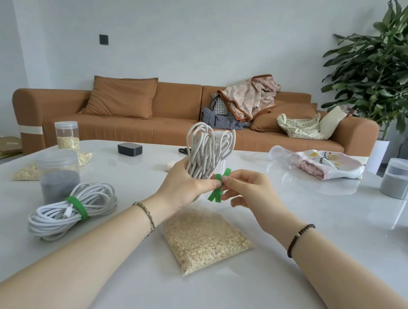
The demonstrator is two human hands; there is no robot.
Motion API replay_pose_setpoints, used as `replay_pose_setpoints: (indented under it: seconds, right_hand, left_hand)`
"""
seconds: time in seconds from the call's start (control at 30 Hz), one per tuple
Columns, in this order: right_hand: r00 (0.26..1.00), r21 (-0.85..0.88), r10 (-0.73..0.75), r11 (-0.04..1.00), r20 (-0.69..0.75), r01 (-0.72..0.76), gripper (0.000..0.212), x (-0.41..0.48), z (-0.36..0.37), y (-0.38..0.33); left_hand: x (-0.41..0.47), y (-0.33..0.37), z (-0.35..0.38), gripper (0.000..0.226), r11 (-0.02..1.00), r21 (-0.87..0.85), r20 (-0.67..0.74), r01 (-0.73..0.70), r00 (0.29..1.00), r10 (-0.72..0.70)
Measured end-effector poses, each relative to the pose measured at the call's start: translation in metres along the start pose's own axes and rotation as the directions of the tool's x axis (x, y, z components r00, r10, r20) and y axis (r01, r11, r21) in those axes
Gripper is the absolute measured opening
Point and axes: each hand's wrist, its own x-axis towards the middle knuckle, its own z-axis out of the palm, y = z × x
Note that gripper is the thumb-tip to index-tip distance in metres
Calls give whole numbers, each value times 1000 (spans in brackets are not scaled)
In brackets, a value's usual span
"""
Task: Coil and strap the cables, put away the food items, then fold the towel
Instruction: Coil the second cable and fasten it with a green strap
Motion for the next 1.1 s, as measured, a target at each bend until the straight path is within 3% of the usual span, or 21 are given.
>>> replay_pose_setpoints:
  seconds: [0.27, 0.47, 0.57, 0.63, 0.7, 0.77, 0.87, 0.97, 1.1]
  right_hand:
    - [986, 78, 103, 993, -134, -93, 12, 7, -3, 4]
    - [929, 372, 265, 915, -258, -158, 10, 14, -12, 8]
    - [908, 583, 316, 806, -275, -104, 26, 18, -17, 12]
    - [899, 619, 315, 783, -304, -65, 42, 20, -19, 13]
    - [900, 541, 268, 840, -345, -42, 58, 21, -21, 11]
    - [928, 390, 159, 921, -337, -17, 61, 16, -15, 7]
    - [985, 110, -36, 992, -166, 55, 27, 8, 0, 4]
    - [990, -114, -129, 984, 55, 135, 24, 0, 9, 5]
    - [989, -220, -141, 964, 54, 150, 27, -2, 7, 6]
  left_hand:
    - [-3, 9, -3, 18, 998, -66, -17, 17, 1000, -18]
    - [-1, 9, -4, 16, 987, -156, -30, 46, 998, -51]
    - [-1, 6, -4, 22, 978, -204, -26, 46, 998, -53]
    - [-1, 6, -3, 26, 974, -222, -35, 49, 998, -58]
    - [0, 5, -2, 23, 975, -215, -31, 53, 998, -61]
    - [0, 4, -1, 17, 979, -192, -28, 67, 997, -74]
    - [0, 2, 0, 17, 980, -182, -32, 87, 995, -94]
    - [1, 0, -1, 17, 975, -202, -49, 89, 994, -101]
    - [3, -1, -4, 12, 964, -233, -98, 129, 983, -155]
